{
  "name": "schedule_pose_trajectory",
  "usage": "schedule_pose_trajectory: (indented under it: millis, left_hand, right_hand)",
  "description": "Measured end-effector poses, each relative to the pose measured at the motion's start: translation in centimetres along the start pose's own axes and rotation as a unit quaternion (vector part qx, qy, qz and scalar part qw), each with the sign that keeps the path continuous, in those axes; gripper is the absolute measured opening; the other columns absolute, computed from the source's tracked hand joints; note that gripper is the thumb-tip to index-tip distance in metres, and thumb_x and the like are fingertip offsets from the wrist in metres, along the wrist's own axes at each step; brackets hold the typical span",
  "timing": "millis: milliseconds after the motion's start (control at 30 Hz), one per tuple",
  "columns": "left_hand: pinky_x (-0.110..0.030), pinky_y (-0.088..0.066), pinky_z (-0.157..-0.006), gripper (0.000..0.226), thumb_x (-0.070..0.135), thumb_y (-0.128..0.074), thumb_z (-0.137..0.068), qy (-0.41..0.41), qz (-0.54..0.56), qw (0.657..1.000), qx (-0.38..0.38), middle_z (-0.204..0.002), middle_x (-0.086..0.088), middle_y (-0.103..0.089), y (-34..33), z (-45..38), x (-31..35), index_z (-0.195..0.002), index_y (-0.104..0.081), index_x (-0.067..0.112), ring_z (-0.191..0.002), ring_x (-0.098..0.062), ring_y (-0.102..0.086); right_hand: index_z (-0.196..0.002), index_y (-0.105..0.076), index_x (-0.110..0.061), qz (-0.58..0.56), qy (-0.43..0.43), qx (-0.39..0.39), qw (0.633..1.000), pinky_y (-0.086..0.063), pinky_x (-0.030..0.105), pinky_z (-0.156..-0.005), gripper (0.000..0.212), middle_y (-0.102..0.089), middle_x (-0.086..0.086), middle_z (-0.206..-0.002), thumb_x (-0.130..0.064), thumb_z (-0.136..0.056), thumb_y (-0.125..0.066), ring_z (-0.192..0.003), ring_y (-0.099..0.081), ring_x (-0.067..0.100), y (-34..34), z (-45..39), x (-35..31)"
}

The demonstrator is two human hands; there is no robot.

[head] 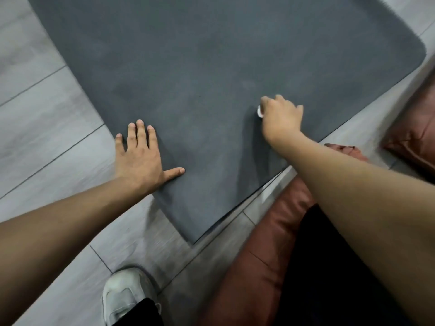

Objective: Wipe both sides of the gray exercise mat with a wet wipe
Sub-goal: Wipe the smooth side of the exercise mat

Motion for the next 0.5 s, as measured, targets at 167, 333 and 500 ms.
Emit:
schedule_pose_trajectory:
  millis: [167, 333, 500]
  left_hand:
    - [-0.056, -0.005, -0.126, 0.133, 0.096, -0.032, -0.073, 0.007, 0.011, 1.0, -0.005, -0.169, -0.019, 0.008, -0.3, -0.3, 0.3, -0.16, 0.006, 0.003, -0.157, -0.034, 0.007]
    - [-0.056, -0.004, -0.126, 0.134, 0.097, -0.034, -0.072, 0.01, 0.007, 1.0, -0.016, -0.169, -0.019, 0.008, -0.6, -0.6, 0.3, -0.16, 0.006, 0.003, -0.157, -0.034, 0.007]
    - [-0.053, -0.004, -0.126, 0.131, 0.096, -0.035, -0.073, 0.007, 0.04, 0.999, 0.03, -0.17, -0.016, 0.004, -1.4, -0.4, -0.4, -0.162, 0.001, 0.006, -0.157, -0.032, 0.006]
  right_hand:
    - [-0.106, -0.056, -0.015, -0.096, -0.038, -0.021, 0.994, -0.041, 0.039, -0.072, 0.019, -0.055, 0.015, -0.107, -0.011, -0.091, -0.045, -0.096, -0.059, 0.038, -1.0, 4.1, -2.7]
    - [-0.108, -0.055, -0.018, -0.117, 0.19, -0.108, 0.969, -0.035, 0.038, -0.068, 0.018, -0.058, 0.008, -0.104, -0.014, -0.094, -0.046, -0.092, -0.061, 0.034, -1.2, 16.3, -11.6]
    - [-0.118, -0.048, -0.022, -0.015, 0.047, -0.027, 0.998, -0.042, 0.044, -0.083, 0.022, -0.053, 0.011, -0.115, -0.017, -0.097, -0.043, -0.103, -0.057, 0.036, -2.2, 7.2, -4.7]
Point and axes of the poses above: each hand's wrist, its own z-axis away from the middle knuckle, its own y-axis out of the back of the hand, x = y × z, the point moved 1 cm from there along -z, towards the middle knuckle
